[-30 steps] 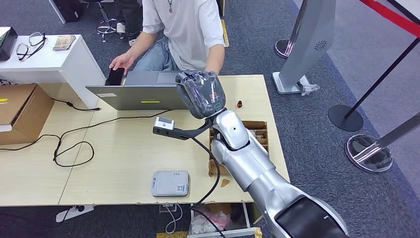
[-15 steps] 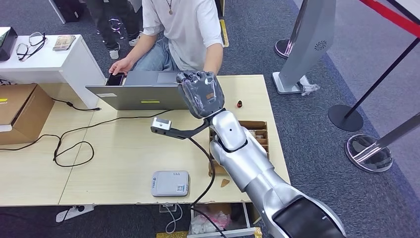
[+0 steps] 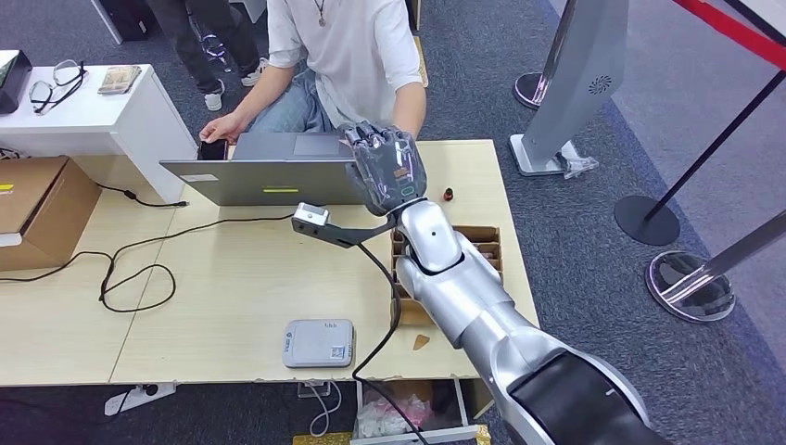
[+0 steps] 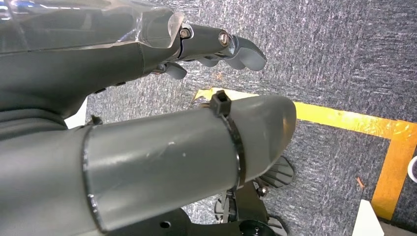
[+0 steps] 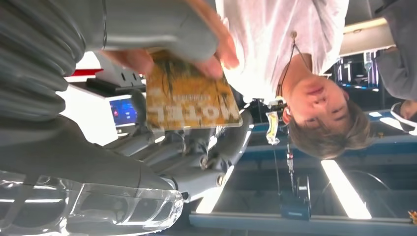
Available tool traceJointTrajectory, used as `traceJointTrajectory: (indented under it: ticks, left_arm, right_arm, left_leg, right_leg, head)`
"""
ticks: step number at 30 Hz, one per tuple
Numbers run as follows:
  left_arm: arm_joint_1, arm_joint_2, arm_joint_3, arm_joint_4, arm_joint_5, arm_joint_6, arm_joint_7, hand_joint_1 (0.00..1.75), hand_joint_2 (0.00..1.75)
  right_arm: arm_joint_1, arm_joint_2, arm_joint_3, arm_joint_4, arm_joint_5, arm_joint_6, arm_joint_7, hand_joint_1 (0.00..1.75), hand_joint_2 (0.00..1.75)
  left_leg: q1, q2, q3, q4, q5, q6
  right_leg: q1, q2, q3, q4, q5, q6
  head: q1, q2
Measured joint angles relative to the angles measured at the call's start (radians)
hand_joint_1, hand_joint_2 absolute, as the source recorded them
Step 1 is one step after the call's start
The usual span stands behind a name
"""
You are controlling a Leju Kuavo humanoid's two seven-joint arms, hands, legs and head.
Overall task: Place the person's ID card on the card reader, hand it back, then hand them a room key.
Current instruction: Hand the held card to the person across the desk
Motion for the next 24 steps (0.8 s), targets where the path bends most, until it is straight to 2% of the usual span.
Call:
traceJointTrajectory:
  ticks: [6,10,12,14,17,20,24]
  left_arm:
    - [0.000,0.000,0.001,0.000,0.004,0.000,0.002,0.00,0.00]
    - [0.000,0.000,0.002,0.000,0.008,0.002,0.002,0.00,0.00]
    - [0.000,-0.001,0.005,0.000,0.009,0.004,0.002,0.00,0.00]
    - [0.000,-0.001,0.010,0.000,0.011,0.007,0.002,0.00,0.00]
    - [-0.001,-0.001,0.019,0.000,0.013,0.010,-0.002,0.00,0.00]
    - [-0.001,-0.001,0.025,0.000,0.011,0.009,-0.007,0.00,0.00]
    - [0.001,0.000,0.025,0.000,0.005,0.000,-0.012,0.00,0.00]
  right_arm:
    - [0.012,0.000,-0.018,-0.013,-0.056,0.000,-0.052,0.00,0.00]
    - [0.047,0.003,-0.055,-0.067,-0.143,0.000,-0.140,0.00,0.00]
    - [0.069,0.010,-0.083,-0.098,-0.224,0.000,-0.210,0.00,0.00]
    - [0.092,0.019,-0.118,-0.123,-0.352,0.002,-0.302,0.00,0.00]
    - [0.132,0.026,-0.149,-0.162,-0.630,0.049,-0.415,0.00,0.00]
    - [0.190,0.021,-0.151,-0.232,-0.893,0.149,-0.448,0.00,0.00]
    - [0.286,-0.001,-0.142,-0.352,-1.147,0.297,-0.446,0.00,0.00]
  left_leg:
    - [0.000,0.000,0.000,0.000,0.000,0.000]
    - [0.000,0.000,0.000,0.000,0.000,0.000]
    - [0.000,0.000,0.000,0.000,0.000,0.000]
    - [0.000,0.000,0.000,0.000,0.000,0.000]
    - [0.000,0.000,0.000,0.000,0.000,0.000]
    - [0.000,0.000,0.000,0.000,0.000,0.000]
    - [0.000,0.000,0.000,0.000,0.000,0.000]
  right_leg:
    - [0.000,0.000,0.000,0.000,0.000,0.000]
    - [0.000,0.000,0.000,0.000,0.000,0.000]
    - [0.000,0.000,0.000,0.000,0.000,0.000]
    - [0.000,0.000,0.000,0.000,0.000,0.000]
    - [0.000,0.000,0.000,0.000,0.000,0.000]
    - [0.000,0.000,0.000,0.000,0.000,0.000]
    - [0.000,0.000,0.000,-0.001,0.000,0.000]
  head:
    - [0.000,0.000]
    - [0.000,0.000]
    - [0.000,0.000]
    - [0.000,0.000]
    - [0.000,0.000]
    - [0.000,0.000]
    - [0.000,0.000]
